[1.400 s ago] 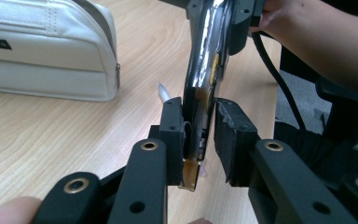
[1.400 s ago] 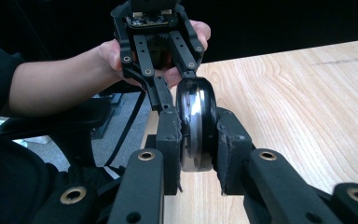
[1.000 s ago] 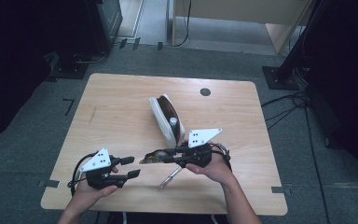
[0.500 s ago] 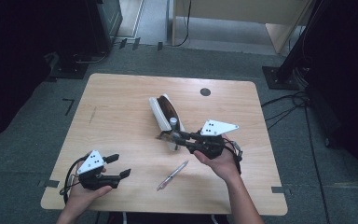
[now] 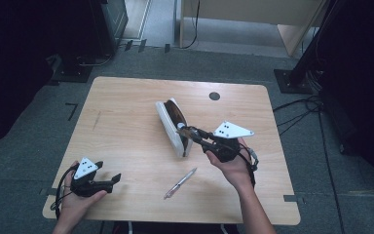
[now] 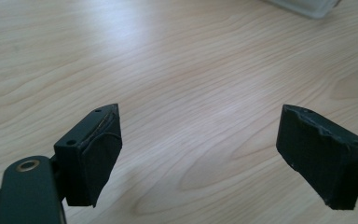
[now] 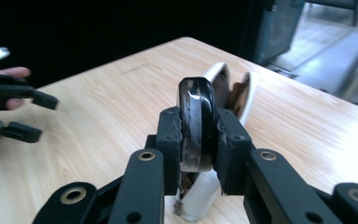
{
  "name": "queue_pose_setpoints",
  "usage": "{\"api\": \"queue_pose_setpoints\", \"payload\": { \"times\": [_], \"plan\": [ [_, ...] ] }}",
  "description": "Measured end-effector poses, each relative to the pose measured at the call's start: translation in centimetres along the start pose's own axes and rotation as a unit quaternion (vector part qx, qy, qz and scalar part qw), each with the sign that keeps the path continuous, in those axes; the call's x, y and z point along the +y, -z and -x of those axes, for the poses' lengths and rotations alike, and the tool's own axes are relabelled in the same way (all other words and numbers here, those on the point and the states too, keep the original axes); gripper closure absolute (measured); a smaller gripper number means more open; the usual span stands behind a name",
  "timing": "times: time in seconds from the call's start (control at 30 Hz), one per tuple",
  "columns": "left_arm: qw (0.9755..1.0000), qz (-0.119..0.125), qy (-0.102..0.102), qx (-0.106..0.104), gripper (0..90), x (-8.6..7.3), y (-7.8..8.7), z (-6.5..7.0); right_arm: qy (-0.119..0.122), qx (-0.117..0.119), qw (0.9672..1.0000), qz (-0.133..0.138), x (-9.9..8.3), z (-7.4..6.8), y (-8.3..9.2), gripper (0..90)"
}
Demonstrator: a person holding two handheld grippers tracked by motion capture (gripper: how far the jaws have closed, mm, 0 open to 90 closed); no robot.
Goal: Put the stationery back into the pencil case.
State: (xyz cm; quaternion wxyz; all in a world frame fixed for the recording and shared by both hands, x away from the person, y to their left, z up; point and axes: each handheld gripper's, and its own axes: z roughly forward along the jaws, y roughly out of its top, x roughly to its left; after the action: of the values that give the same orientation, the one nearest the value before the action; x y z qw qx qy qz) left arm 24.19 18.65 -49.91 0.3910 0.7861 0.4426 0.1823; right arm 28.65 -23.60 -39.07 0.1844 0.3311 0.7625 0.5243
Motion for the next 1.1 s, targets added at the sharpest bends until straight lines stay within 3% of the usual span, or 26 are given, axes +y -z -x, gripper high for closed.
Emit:
{"api": "queue_pose_setpoints", "payload": {
  "times": [0.2, 0.33, 0.77, 1.1],
  "plan": [
    [0.9982, -0.024, 0.011, 0.054, 9.1, -0.6, -0.3, -0.9, -0.002, -0.049, 0.9986, -0.021, 0.1, -0.2, -0.4, 74.1],
    [0.9964, -0.040, 0.006, 0.074, 6.8, -1.0, -0.7, -1.1, 0.003, -0.068, 0.9968, -0.041, 0.0, -0.5, -1.1, 74.1],
    [0.9953, -0.057, 0.008, 0.077, 6.9, -1.2, -1.2, -1.2, 0.025, -0.117, 0.9898, -0.077, 0.6, -1.2, -3.5, 74.1],
    [0.9958, -0.059, 0.014, 0.069, 6.9, -1.3, -1.3, -1.4, 0.019, -0.122, 0.9886, -0.085, 0.8, -1.1, -6.1, 74.0]
  ]
}}
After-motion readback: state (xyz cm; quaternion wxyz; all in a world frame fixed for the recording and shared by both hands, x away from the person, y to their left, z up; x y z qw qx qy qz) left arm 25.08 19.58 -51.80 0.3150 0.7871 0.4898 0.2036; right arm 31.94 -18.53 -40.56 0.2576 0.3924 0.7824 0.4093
